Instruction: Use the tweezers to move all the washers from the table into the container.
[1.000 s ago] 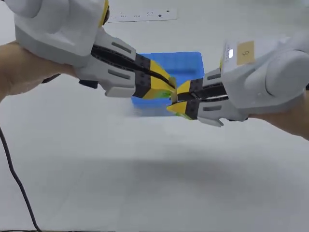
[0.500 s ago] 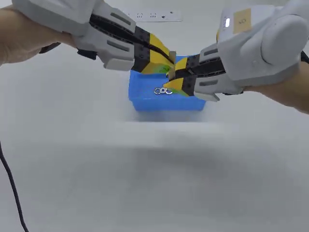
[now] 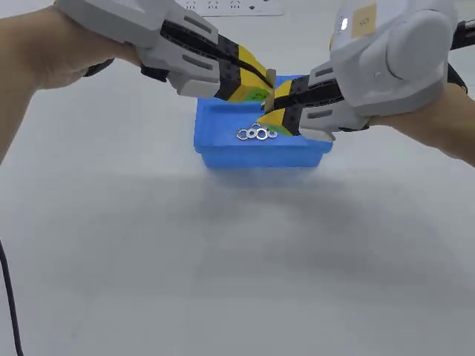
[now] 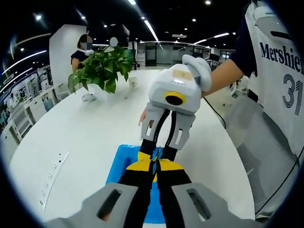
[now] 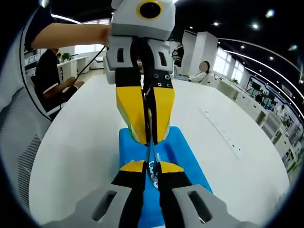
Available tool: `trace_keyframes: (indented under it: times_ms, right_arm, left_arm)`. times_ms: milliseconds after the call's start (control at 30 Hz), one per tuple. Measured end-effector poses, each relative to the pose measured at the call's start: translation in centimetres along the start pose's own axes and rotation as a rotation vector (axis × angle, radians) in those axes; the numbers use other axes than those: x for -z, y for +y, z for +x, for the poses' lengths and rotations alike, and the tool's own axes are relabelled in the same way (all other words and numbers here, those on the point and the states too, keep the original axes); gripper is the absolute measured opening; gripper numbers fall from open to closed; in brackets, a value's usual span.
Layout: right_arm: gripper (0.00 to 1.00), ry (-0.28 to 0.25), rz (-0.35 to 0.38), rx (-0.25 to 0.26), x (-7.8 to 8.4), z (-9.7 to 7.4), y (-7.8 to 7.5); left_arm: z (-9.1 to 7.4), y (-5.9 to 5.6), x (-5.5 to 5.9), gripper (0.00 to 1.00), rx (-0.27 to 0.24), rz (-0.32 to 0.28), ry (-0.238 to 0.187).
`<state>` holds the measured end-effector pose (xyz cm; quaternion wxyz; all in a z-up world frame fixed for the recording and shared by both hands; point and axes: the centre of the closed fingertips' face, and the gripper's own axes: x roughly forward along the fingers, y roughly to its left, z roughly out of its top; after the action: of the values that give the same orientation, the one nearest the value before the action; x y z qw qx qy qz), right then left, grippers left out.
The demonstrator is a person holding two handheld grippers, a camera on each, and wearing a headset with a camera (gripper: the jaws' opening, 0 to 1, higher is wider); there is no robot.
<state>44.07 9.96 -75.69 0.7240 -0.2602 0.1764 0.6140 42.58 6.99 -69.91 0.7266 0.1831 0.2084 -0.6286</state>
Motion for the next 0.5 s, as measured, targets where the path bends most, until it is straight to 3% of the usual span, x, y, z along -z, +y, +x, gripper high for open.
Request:
trace_keyframes:
  times_ms: [500]
  right_arm:
    - [0.1,0.012,0.038,-0.029,1.2,1.3,0.1]
  left_arm:
    - [0.5,0.6,1.5,0.07,0.016,-0.031,0.019]
